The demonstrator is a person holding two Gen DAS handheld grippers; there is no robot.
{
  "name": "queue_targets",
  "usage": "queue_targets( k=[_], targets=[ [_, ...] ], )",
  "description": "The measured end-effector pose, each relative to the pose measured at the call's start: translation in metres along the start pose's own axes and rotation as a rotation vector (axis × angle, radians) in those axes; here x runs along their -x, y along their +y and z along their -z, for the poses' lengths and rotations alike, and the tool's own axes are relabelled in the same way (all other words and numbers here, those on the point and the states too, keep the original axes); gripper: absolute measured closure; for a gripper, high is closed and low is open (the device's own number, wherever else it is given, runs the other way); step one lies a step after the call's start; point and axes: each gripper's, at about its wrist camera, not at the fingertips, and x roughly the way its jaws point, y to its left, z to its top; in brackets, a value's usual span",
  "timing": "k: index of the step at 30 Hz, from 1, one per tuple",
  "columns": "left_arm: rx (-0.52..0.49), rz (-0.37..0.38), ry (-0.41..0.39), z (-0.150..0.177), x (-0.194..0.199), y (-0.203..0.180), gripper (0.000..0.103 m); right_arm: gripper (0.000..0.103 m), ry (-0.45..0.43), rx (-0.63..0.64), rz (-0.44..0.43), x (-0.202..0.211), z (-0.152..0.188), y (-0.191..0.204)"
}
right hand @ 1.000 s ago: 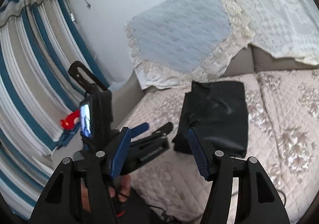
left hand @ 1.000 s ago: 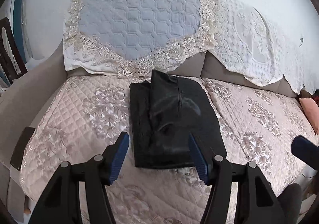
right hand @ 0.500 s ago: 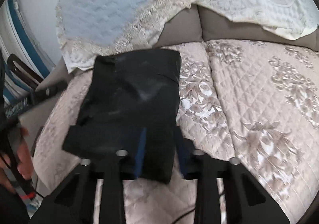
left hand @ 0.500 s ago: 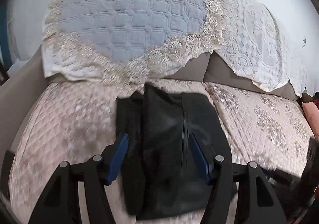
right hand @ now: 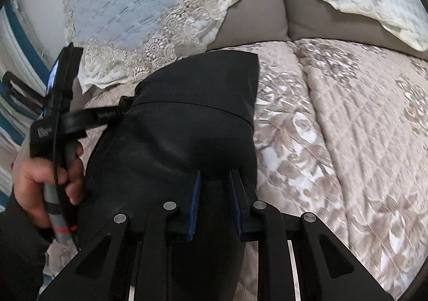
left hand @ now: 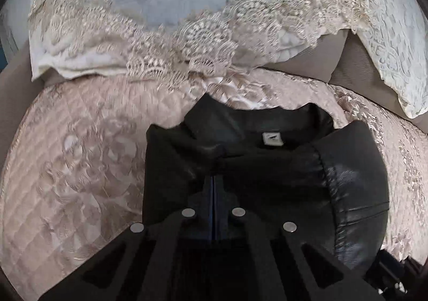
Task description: Fold large clothes
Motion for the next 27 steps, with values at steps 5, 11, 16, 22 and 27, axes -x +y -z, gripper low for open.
queue_targets(
  k=[5,11,16,22,27],
  targets=[
    [0.004,-0.006,-0.005,0.011,-0.012,0.001,0.102,0.081,0.043,-0.006,-0.016,-0.022,-0.001,-0.003],
    [-0.060,-0.076,0.005,0.002,-0.008,-0.012,0.102,0.080,0.074,0.014,-0.021,-0.020,-0.004,-0.005],
    [-0.032,-0.032,-0.063,0.013,0.057,-0.006,0.101,0.074,0.021,0.044,0.006,0.024,0.009,-0.005],
    [-0.031,0.013,-0.117,0.062,0.121,-0.003,0.073,0.066,-0.012,0.076,-0.009,0.066,0.039,0.001],
    [-0.026,0.016,-0.115,0.109,0.155,-0.011,0.052,0.063,-0.026,0.090,-0.033,0.096,0.063,0.009]
  ],
)
